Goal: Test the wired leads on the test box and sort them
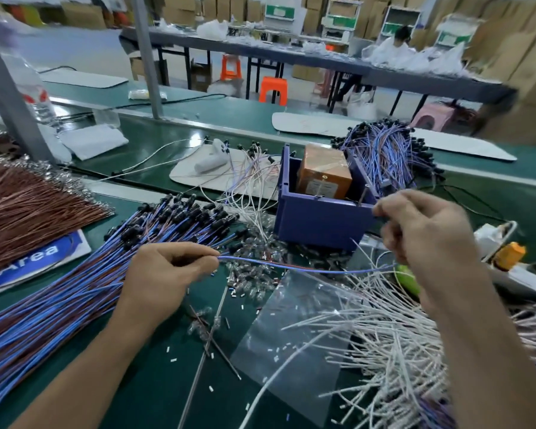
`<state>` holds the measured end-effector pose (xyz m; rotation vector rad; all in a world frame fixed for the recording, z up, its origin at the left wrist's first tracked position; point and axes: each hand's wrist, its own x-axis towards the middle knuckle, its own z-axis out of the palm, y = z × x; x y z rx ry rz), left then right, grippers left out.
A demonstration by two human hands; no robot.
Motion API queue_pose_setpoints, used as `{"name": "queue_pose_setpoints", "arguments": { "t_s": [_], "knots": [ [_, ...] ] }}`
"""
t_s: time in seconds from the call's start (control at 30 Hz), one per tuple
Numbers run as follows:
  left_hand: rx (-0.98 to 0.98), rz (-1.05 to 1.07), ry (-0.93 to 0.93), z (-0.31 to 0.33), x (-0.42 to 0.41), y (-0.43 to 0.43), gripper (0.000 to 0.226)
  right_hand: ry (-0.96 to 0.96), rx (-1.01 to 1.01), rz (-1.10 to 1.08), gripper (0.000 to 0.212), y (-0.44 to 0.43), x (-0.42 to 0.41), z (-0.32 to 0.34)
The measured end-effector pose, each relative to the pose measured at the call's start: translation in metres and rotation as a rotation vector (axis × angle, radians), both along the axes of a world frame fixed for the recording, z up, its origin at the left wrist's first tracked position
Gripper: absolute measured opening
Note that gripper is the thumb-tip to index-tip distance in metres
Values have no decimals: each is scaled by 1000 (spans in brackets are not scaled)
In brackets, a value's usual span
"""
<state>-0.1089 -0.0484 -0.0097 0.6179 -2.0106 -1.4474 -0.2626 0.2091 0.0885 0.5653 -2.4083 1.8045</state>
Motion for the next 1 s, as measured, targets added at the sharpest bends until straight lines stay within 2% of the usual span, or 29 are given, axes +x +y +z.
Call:
{"name": "queue_pose_setpoints", "arguments": {
  "t_s": [0.07, 0.13, 0.2, 0.27, 0.37, 0.53, 0.6, 0.7, 0.77, 0.87, 1.0],
  "knots": [
    [93, -28, 15, 5, 0, 1, 24, 119, 282, 88, 4, 3, 2, -8],
    [19, -89, -31, 11, -4, 8, 22, 171, 456, 140, 9, 0, 4, -14],
    [-138, -204, -124, 19, -14, 21, 21, 89, 404, 199, 14, -14, 6, -19],
    [-213, -312, -159, 27, -29, 36, 16, -48, 366, 289, 17, -35, 12, -25],
    [-170, -417, -115, 35, -54, 50, 8, -115, 426, 386, 22, -56, 16, -41],
    [-62, -485, -168, 33, -72, 41, 9, -416, 192, 578, 25, -50, 9, -62],
    [-46, -462, -174, 24, -71, 43, 16, -432, 200, 517, 24, -48, 10, -73],
    [-36, -395, -175, 12, -71, 46, 15, -433, 192, 404, 39, -49, 10, -86],
    [-29, -331, -158, 8, -71, 46, 16, -413, 209, 358, 39, -50, 10, -89],
    [-102, -251, -188, 6, -70, 43, 17, -420, 195, 372, 31, -50, 12, -93],
    [48, -333, -156, 5, -70, 40, 13, -458, 128, 417, 37, -49, 12, -94]
  ]
}}
